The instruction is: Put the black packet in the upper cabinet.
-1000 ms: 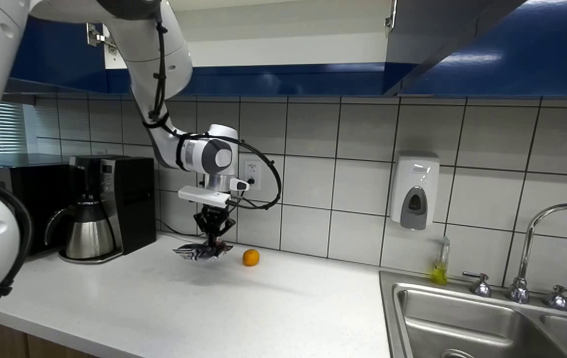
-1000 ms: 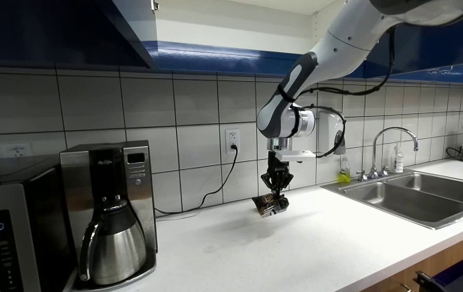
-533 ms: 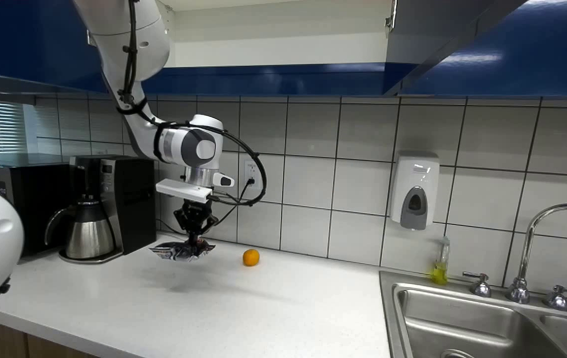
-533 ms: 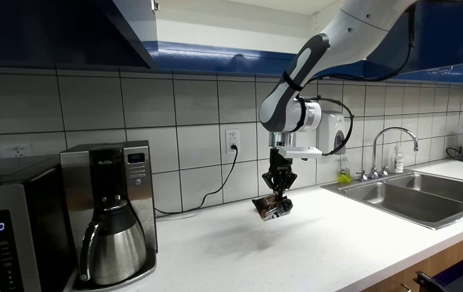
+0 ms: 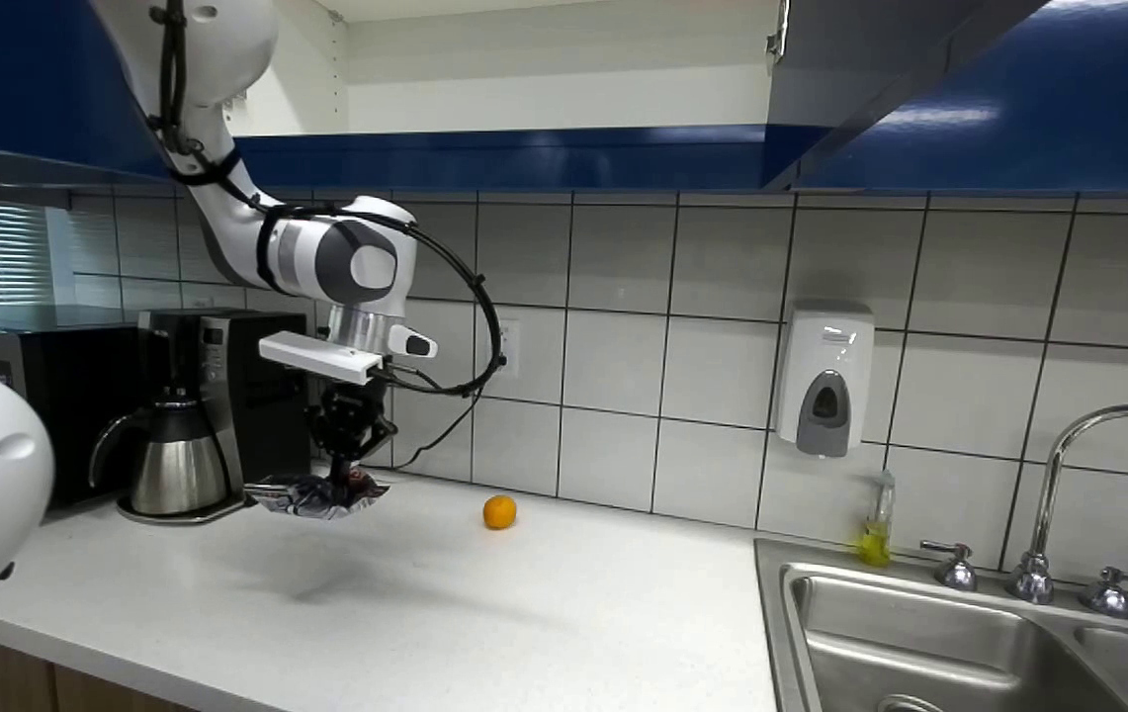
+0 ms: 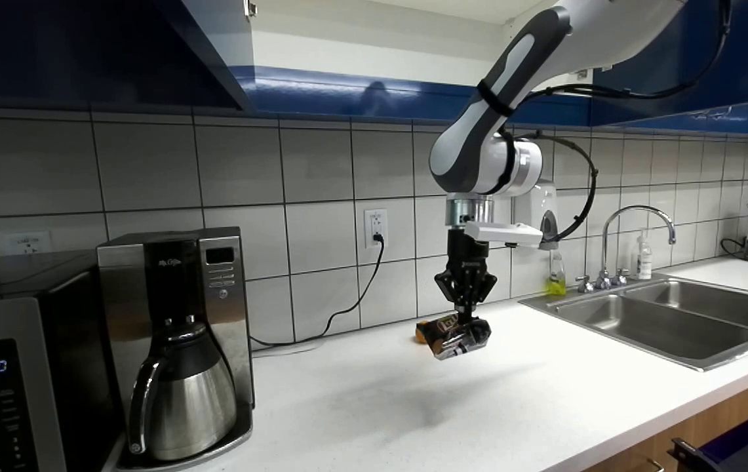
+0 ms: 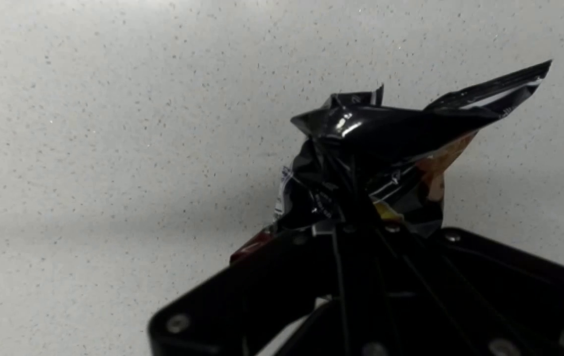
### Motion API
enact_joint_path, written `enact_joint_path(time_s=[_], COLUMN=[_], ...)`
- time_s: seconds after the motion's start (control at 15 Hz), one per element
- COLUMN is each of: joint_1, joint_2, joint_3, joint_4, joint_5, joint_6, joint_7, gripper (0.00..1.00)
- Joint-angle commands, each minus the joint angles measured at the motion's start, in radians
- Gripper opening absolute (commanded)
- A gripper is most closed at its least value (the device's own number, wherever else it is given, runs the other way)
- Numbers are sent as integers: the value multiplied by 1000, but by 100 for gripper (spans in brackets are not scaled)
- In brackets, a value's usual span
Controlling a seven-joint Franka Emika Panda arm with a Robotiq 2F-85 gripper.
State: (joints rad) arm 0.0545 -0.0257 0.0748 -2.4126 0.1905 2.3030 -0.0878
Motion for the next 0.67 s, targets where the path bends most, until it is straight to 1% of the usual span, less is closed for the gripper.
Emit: enact_joint_path(time_s=[0.0, 0.33, 0.6], joint_1=[11, 14, 11], joint_2=[-114, -197, -251], joint_3=[-2, -7, -13], joint_4=[-78, -132, -139], joint_5=[24, 24, 12], joint_6=[-61, -121, -154], joint_7=[26, 36, 50], gripper=[1, 1, 1])
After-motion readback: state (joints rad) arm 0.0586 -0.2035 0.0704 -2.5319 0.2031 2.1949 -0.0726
